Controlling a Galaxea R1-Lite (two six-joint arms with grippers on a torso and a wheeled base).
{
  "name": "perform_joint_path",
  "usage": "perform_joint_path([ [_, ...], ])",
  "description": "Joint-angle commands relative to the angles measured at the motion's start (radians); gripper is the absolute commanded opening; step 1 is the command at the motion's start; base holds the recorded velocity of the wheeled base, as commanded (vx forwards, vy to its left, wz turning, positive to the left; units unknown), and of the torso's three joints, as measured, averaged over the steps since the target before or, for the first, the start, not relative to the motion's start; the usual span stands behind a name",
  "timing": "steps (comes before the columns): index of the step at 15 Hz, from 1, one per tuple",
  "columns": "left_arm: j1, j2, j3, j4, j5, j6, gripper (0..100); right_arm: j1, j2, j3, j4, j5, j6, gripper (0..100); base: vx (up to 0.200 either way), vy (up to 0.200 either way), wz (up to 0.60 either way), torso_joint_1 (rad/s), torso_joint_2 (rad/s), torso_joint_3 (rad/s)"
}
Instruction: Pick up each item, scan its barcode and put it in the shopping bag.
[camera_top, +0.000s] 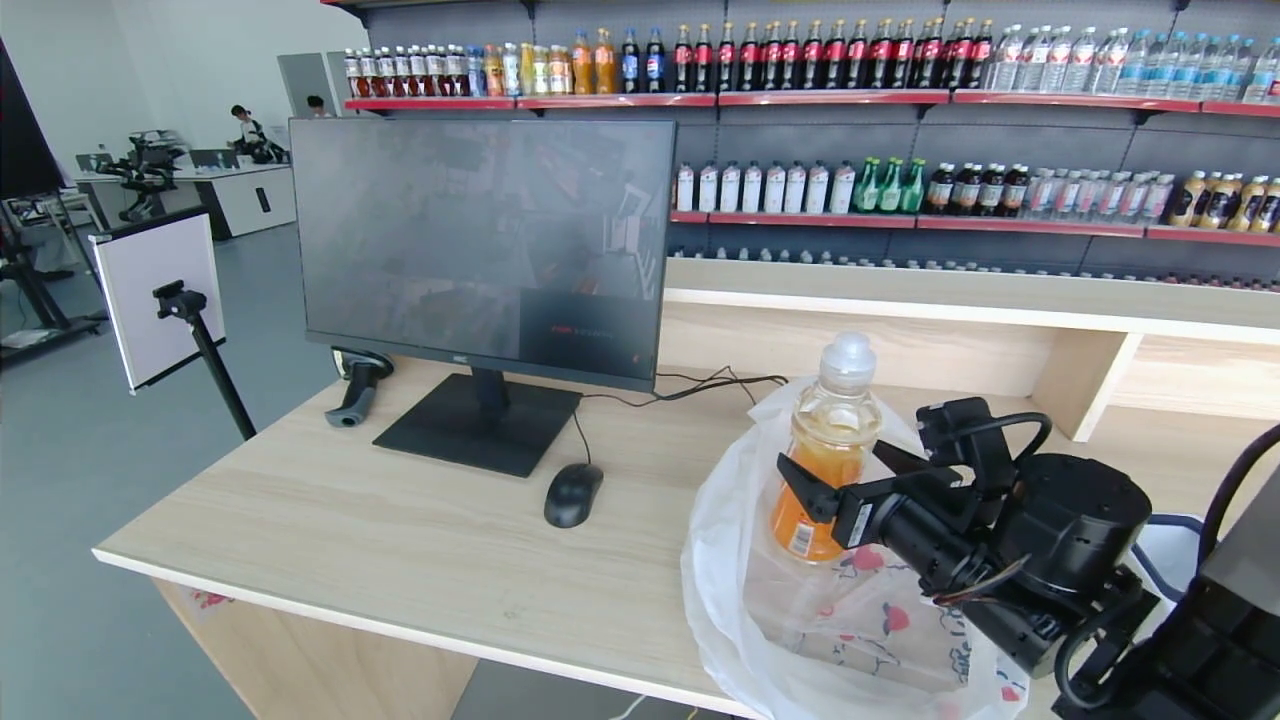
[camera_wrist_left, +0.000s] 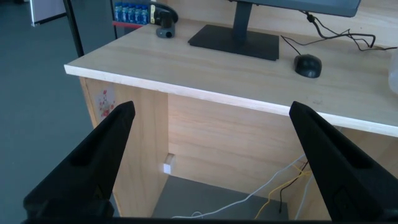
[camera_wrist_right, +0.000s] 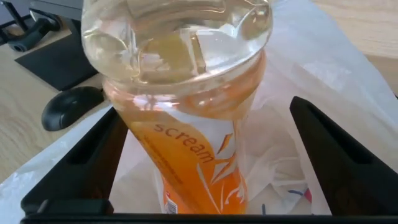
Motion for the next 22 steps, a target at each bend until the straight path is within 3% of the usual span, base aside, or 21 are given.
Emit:
perform_joint_path([
  [1,-0.002,0.0,0.0,0.0,0.0,0.0,100,-0.008,-0.028,0.002,-0.001,0.0,0.0,100,0.0,0.0,0.0,0.0,0.0,0.0],
  [13,0.0,0.0,0.0,0.0,0.0,-0.002,100,-0.009,-0.163,0.106,-0.001,0.0,0.0,100,0.0,0.0,0.0,0.0,0.0,0.0],
  [20,-0.002,0.0,0.0,0.0,0.0,0.0,100,-0.011,-0.164,0.097,-0.001,0.0,0.004,100,-0.2,0.0,0.0,-0.001,0.0,0.002],
  [22,-0.002,0.0,0.0,0.0,0.0,0.001,100,-0.011,-0.16,0.096,-0.001,0.0,0.004,100,0.0,0.0,0.0,0.0,0.0,0.0],
])
